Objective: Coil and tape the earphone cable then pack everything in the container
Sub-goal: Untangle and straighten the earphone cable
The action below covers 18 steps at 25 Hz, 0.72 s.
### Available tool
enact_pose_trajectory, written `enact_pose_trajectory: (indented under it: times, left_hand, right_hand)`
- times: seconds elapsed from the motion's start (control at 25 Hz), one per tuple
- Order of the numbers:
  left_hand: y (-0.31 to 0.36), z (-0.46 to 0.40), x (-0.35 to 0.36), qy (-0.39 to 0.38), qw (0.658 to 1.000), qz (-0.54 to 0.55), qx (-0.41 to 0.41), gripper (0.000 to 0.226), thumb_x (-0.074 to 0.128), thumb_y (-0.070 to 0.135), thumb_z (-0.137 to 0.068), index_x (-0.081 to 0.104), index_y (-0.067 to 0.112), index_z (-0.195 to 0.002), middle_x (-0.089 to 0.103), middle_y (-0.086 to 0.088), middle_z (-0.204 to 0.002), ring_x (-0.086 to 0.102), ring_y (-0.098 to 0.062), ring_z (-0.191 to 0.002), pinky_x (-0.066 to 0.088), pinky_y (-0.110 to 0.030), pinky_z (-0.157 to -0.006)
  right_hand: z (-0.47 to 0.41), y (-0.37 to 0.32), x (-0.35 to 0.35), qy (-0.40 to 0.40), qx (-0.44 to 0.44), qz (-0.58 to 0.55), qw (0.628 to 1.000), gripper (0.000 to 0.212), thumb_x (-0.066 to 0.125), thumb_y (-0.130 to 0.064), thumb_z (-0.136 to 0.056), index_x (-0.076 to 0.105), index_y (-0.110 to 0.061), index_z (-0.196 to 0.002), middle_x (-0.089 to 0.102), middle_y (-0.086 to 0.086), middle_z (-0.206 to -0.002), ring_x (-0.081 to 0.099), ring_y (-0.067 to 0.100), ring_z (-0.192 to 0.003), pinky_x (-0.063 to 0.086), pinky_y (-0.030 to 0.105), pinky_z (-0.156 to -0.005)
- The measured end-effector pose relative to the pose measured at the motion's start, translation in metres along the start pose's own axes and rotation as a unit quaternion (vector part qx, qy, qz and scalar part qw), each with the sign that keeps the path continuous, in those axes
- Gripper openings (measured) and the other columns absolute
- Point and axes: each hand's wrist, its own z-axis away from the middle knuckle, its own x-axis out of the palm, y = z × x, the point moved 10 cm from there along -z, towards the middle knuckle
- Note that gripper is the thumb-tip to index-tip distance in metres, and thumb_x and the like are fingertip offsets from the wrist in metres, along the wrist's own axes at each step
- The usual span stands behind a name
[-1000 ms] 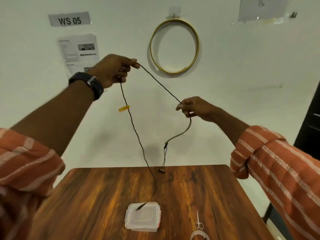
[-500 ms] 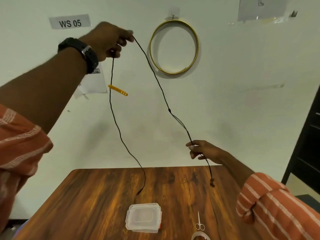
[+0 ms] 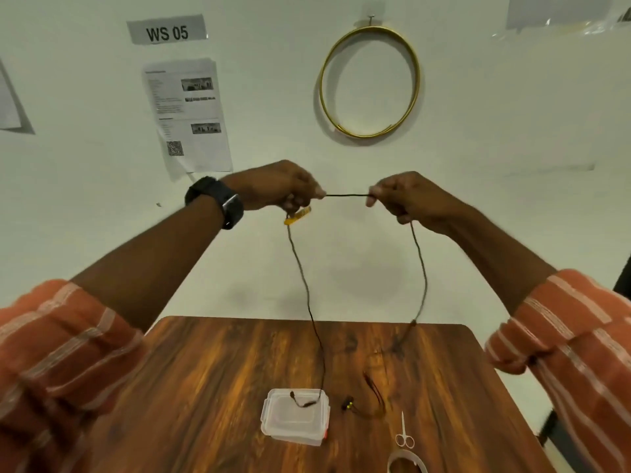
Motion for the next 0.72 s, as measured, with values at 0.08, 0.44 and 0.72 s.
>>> enact_pose_trajectory:
  times: [0.08,0.44,0.72]
  left_hand:
    - [-0.037,0.023,-0.016,-0.002,1.0,0.022,0.001,0.017,0.061,0.014,-0.093,0.069,0.001,-0.101,0.053,-0.012,-0.077,0.052,-0.015,-0.065,0.049,-0.027,-0.069]
    - [-0.158,0.087,-0.08,0.116,0.986,0.072,-0.096,0.013,0.069,0.019,-0.082,0.078,0.011,-0.08,0.04,-0.002,-0.061,0.047,-0.015,-0.05,0.054,-0.029,-0.065]
    - [-0.081,0.042,-0.008,0.038,0.998,0.037,-0.035,0.024,0.058,0.022,-0.096,0.073,0.004,-0.095,0.032,0.008,-0.053,0.029,-0.013,-0.046,0.043,-0.024,-0.053]
  right_hand:
    - [0.016,0.039,-0.009,0.009,0.035,-0.011,0.999,0.029,0.055,-0.031,-0.097,0.07,-0.012,-0.081,0.029,0.002,-0.06,0.025,0.012,-0.054,0.028,0.027,-0.054]
    - [0.085,0.223,-0.058,0.349,0.315,-0.21,0.857,0.022,0.055,-0.021,-0.096,0.065,-0.001,-0.096,0.049,0.005,-0.066,0.045,0.015,-0.047,0.046,0.024,-0.045]
    - [0.004,0.045,0.078,0.104,0.07,-0.086,0.988,0.071,0.06,-0.056,-0.086,0.043,-0.015,-0.141,0.071,0.002,-0.115,0.061,0.016,-0.117,0.04,0.031,-0.099]
